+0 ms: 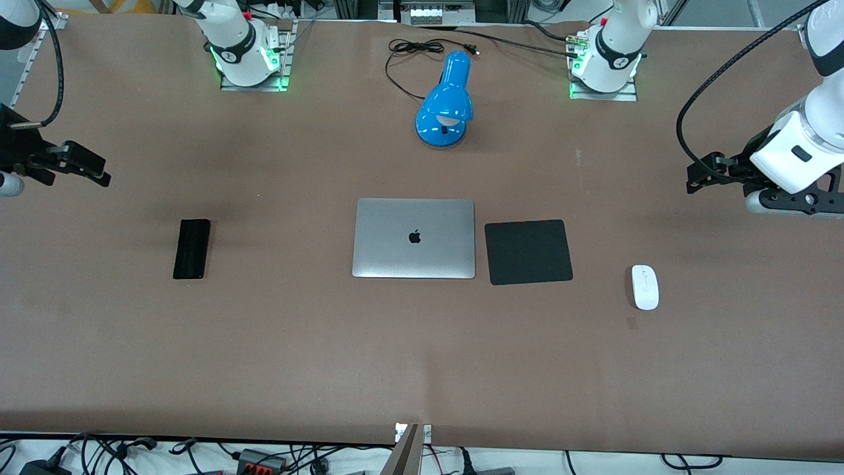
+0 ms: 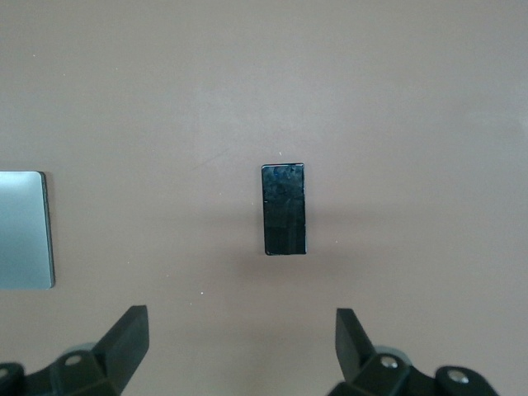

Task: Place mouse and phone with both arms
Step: 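Reach the right gripper to the black phone while the left gripper reaches the mouse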

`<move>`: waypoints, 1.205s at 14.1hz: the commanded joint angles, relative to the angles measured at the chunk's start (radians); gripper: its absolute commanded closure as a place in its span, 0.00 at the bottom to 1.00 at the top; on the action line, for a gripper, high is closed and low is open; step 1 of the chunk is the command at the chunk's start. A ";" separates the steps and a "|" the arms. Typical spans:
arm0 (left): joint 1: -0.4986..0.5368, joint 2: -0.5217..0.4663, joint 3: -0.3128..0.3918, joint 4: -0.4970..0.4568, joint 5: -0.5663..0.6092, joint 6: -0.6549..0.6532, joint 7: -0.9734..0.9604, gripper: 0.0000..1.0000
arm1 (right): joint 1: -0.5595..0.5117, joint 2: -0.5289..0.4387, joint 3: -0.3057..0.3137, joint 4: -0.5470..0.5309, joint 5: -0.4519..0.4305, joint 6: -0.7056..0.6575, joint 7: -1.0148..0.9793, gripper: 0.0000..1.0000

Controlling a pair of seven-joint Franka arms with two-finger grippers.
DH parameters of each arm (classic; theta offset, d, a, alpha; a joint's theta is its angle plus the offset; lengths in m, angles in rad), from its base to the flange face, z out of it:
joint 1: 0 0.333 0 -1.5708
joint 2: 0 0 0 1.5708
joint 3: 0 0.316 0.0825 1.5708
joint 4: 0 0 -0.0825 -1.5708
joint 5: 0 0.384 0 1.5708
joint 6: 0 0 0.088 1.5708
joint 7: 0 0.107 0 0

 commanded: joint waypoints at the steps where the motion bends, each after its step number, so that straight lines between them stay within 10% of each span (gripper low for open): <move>1: 0.006 0.005 0.001 0.010 -0.019 -0.002 -0.004 0.00 | -0.006 -0.017 0.001 -0.009 0.016 -0.010 -0.009 0.00; 10: -0.014 0.192 -0.004 0.111 0.002 0.007 0.007 0.00 | -0.006 0.072 0.003 -0.007 0.002 0.018 -0.009 0.00; 17: 0.006 0.540 0.005 0.160 0.042 0.321 0.013 0.00 | -0.052 0.307 0.001 -0.030 -0.001 0.159 -0.008 0.00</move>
